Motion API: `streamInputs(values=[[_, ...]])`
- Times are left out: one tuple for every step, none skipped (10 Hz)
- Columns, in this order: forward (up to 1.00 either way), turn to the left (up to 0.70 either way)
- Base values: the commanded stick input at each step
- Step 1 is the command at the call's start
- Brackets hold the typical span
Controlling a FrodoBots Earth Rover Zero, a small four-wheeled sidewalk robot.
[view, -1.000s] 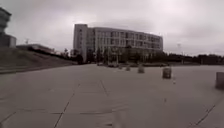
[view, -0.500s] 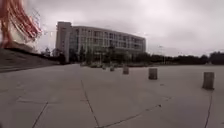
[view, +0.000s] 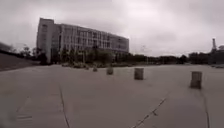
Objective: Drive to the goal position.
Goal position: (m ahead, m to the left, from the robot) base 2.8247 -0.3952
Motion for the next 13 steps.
streamInputs(values=[[0.70, -0.29], [0.70, -0.29], [0.70, -0.29], [0.70, -0.29], [0.70, -0.29], [0.70, -0.29], [0.70, -0.29], [0.70, -0.29], [0.70, -0.29], [0.70, -0.29], [0.70, -0.29], [0.70, -0.28], [0.70, -0.24]])
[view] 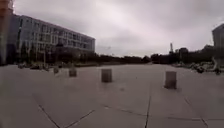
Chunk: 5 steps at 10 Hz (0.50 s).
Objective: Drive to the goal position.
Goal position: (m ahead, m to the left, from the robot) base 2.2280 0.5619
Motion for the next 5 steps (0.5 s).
streamInputs(values=[[0.70, -0.20], [0.70, -0.17], [0.70, -0.13], [0.70, -0.09], [0.70, -0.06]])
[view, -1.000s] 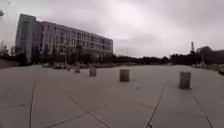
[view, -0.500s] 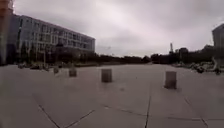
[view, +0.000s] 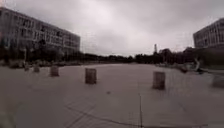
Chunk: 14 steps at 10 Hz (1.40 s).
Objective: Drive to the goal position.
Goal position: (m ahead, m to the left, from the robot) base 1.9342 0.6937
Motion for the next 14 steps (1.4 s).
streamInputs(values=[[0.70, -0.02], [0.70, 0.02], [0.70, 0.05], [0.70, 0.06], [0.70, 0.06], [0.70, 0.06], [0.70, 0.06], [0.70, 0.06], [0.70, 0.06], [0.70, 0.06], [0.70, 0.06], [0.70, 0.06], [0.70, 0.06], [0.70, 0.06]])
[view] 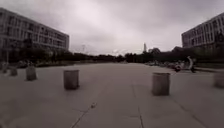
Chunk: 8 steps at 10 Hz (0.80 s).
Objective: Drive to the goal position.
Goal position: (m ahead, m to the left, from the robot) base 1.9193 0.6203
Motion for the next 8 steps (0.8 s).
streamInputs(values=[[0.70, 0.06], [0.70, 0.06], [0.70, 0.06], [0.70, 0.06], [0.70, 0.06], [0.70, 0.06], [0.70, 0.06], [0.70, 0.06]])
